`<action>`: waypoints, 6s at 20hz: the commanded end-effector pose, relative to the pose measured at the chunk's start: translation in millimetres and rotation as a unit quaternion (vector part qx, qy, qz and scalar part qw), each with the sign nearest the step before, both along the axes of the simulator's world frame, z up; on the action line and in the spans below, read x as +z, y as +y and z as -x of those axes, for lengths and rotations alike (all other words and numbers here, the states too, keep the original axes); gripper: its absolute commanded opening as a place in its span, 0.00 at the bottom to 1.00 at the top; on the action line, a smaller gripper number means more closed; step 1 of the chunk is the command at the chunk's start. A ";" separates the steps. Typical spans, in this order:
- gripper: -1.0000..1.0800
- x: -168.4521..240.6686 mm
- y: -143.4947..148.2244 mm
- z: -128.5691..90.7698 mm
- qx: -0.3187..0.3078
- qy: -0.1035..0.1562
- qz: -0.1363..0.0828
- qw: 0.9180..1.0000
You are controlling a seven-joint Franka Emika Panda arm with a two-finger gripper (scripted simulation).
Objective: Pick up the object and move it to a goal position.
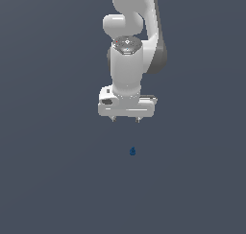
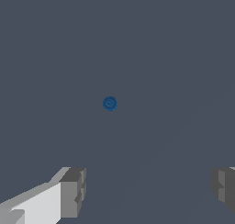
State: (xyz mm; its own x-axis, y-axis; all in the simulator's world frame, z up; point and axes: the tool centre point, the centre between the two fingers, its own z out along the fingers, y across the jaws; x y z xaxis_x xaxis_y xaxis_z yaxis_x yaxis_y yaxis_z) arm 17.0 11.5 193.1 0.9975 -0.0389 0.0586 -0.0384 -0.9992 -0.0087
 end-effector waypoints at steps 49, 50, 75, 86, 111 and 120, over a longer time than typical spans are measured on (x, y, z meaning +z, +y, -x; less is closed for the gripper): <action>0.96 -103.6 34.9 -63.7 0.112 0.029 0.006 0.993; 0.96 -106.5 34.8 -63.7 0.112 0.029 0.006 0.993; 0.00 -150.5 35.2 -64.5 0.114 0.029 0.007 0.993; 0.00 -132.1 32.3 -51.3 0.114 0.029 0.007 0.993; 0.00 33.6 6.8 63.8 0.113 0.029 0.007 0.993; 0.00 97.8 -2.6 105.1 0.113 0.029 0.006 0.993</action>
State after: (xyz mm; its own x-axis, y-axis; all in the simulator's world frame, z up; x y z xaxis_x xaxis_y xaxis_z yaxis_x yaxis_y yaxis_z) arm -81.5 10.2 281.5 0.9823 0.1875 0.0008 0.1875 -0.9823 -0.0001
